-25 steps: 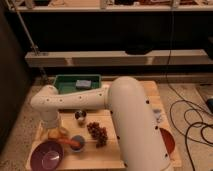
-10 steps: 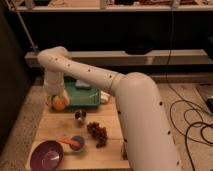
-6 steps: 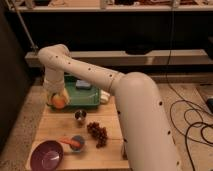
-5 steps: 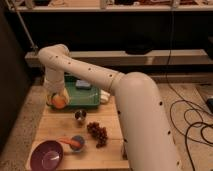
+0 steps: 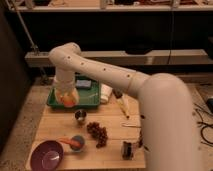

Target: Place apple in red bowl

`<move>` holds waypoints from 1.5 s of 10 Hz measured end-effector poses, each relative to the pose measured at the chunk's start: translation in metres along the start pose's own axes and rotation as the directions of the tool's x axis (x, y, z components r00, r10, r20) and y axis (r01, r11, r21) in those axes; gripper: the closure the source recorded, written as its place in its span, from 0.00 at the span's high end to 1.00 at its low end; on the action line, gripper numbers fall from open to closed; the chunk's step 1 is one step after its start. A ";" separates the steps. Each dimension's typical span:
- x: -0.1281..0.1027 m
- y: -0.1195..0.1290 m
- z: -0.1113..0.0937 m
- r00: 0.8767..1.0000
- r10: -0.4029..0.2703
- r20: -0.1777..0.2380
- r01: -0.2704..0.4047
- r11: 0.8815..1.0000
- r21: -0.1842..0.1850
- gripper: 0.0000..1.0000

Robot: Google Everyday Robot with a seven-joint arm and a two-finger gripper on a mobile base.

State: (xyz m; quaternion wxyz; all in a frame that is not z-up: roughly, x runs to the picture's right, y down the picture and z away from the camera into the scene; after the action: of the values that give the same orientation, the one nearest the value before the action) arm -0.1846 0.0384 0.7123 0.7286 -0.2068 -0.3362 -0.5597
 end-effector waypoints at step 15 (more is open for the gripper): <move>-0.187 0.300 -0.097 0.674 0.694 -0.252 -0.716 0.698 0.006 0.00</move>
State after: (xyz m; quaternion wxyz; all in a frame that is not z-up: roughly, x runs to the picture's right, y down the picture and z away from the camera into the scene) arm 0.0996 0.1861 0.5330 0.9119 -0.2865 -0.1152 -0.2702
